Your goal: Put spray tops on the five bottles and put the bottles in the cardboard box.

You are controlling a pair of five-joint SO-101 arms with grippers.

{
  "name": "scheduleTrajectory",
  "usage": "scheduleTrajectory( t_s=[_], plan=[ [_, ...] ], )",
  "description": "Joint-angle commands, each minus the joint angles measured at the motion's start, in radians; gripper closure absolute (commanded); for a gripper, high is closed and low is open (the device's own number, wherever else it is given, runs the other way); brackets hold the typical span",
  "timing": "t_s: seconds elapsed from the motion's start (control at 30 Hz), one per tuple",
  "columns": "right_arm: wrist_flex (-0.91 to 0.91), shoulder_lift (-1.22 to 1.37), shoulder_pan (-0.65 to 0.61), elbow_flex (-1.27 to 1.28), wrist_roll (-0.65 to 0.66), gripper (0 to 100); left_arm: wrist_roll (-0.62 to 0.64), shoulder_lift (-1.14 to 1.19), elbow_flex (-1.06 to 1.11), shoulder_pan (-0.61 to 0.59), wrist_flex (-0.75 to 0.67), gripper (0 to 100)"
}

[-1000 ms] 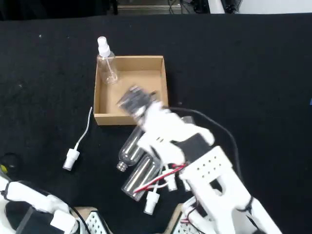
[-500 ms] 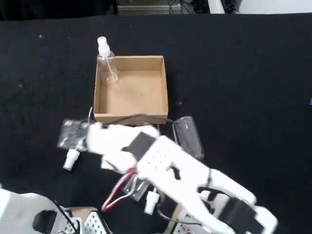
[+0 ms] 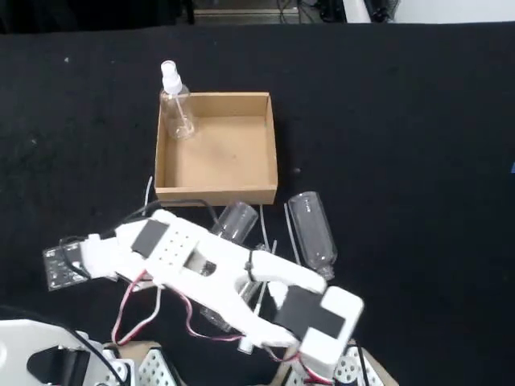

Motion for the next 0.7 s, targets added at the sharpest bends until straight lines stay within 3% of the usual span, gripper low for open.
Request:
scheduleTrajectory(
  t_s=[0.0,0.5,0.67],
  plan=[
    [-0.023,0.031,-0.023,-0.142,0.021,71.6,0.006,-0.005,-0.081,-0.008,0.002,96],
    [-0.015,0.283,-0.086,-0.349,0.023,71.6,0.006,-0.003,-0.071,-0.007,0.002,96],
    [0.003,0.311,-0.083,-0.354,0.103,74.4,0.006,-0.003,-0.07,-0.007,0.002,96]
  ],
)
